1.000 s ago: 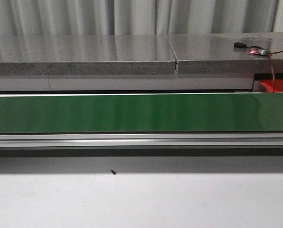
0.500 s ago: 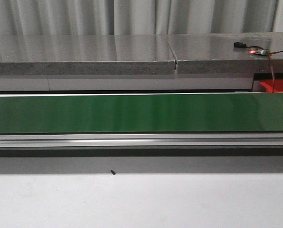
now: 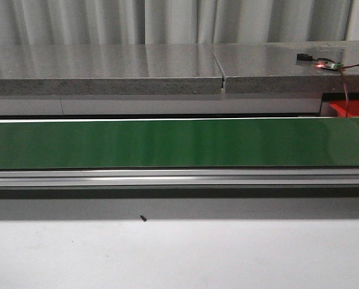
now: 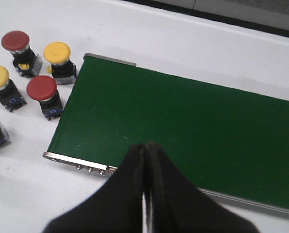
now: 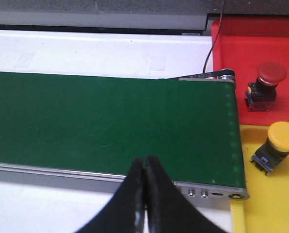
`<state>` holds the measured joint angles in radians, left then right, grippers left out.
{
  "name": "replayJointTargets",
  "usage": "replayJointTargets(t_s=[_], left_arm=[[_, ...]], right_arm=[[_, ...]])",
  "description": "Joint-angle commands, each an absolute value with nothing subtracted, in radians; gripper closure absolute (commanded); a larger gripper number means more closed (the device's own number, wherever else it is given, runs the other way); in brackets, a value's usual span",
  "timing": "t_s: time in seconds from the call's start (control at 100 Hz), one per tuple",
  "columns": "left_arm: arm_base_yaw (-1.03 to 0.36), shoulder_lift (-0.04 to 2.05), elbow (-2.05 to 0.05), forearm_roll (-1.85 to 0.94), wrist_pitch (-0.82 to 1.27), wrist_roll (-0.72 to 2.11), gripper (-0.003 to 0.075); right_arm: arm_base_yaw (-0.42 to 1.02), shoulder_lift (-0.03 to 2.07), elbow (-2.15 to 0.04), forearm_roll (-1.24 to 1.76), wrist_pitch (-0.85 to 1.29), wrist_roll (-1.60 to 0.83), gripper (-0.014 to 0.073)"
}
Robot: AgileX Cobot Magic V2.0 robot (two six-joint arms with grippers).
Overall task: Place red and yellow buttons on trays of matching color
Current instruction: 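Move the left gripper down toward another red-capped button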
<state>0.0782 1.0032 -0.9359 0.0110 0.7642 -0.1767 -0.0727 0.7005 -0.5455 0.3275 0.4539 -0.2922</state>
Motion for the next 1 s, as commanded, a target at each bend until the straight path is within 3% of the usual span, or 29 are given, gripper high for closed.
replayJointTargets(t_s=[0.0,0.16,0.36,0.47,0.62,0.69,0.99], left_arm=[[0.193,1.053,-0.985,-0.152,0.691,-0.03,0.0738],[0.396,1.156,-1.018,-0.212,0.694,0.017,0.0738],[0.54,1.245,-1.025,-0.204,0.692,0.017,0.0722],[0.595,1.299,-1.025,-0.202,0.704,0.044,0.0588],[0.65,1.367,-1.029,-0.202,0.711,0.057,0.0256],[0.675,1.405,-1.048,-0.202,0.739,0.057,0.0149],[0.745,1.601,-1.226,-0.202,0.916,0.055,0.0144]], right_arm=[[-0.071,0.695,-0.572,0.344,0.391,-0.301,0.0661],[-0.071,0.695,-0.572,0.344,0.391,-0.301,0.0661],[-0.071,0.695,-0.572,0.344,0.389,-0.301,0.0661],[-0.071,0.695,-0.572,0.344,0.389,-0.301,0.0661],[-0.071,0.695,-0.572,0.344,0.389,-0.301,0.0661],[-0.071,0.695,-0.572,0.344,0.388,-0.301,0.0661],[-0.071,0.695,-0.572,0.344,0.388,-0.301,0.0661]])
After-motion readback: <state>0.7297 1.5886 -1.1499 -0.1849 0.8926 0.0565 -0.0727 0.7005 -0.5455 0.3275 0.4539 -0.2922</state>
